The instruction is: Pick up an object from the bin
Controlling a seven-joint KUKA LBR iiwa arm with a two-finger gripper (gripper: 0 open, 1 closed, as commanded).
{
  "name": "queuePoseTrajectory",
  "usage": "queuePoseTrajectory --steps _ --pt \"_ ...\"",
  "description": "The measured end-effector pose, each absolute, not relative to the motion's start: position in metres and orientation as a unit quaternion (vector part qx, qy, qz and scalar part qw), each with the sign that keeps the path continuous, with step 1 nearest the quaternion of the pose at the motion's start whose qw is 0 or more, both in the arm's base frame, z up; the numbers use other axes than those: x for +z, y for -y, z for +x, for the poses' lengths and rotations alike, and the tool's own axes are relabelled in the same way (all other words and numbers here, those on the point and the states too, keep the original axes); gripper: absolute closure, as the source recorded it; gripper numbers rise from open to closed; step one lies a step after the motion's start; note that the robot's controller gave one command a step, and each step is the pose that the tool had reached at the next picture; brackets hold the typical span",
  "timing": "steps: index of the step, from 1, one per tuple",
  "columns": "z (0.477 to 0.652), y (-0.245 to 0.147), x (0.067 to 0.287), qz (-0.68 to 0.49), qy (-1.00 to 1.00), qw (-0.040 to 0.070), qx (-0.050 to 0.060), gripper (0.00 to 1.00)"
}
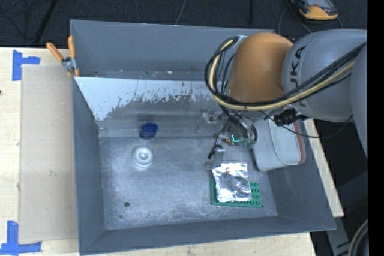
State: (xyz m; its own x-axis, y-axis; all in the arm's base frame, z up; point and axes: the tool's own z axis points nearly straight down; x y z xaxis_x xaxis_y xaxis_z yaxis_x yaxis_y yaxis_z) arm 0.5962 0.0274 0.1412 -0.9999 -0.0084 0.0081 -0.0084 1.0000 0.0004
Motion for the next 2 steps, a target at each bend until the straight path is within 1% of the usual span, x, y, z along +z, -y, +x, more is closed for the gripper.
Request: queuePoseTrajectory --steps 1,2 --pt "0.546 0.025 0.088 0.08 0.997 0.003 0.0 0.0" --pt "0.509 0.042 0.069 0.047 0.999 0.001 0.0 0.0"
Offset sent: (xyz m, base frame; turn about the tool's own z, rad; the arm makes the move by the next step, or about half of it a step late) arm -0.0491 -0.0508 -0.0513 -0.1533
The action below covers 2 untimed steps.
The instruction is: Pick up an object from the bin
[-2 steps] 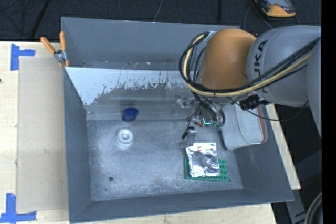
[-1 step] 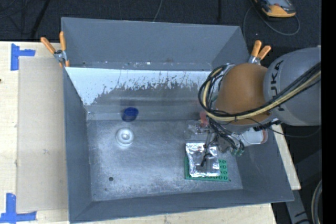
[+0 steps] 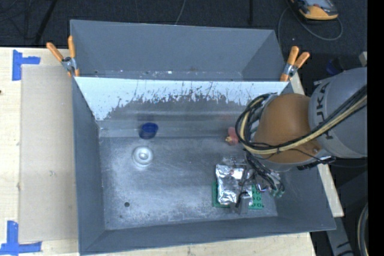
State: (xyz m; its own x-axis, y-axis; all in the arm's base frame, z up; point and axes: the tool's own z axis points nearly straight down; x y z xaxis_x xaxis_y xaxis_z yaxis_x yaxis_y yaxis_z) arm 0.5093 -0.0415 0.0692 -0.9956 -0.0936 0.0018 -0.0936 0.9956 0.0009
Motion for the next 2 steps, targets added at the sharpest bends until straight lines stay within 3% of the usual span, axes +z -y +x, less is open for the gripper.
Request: queuePoseTrajectory --steps 1,2 --pt "0.512 0.041 0.072 0.047 0.999 -0.001 0.0 1.0" --pt "0.494 0.041 0.235 0.031 1.0 -0.004 0.0 1.0"
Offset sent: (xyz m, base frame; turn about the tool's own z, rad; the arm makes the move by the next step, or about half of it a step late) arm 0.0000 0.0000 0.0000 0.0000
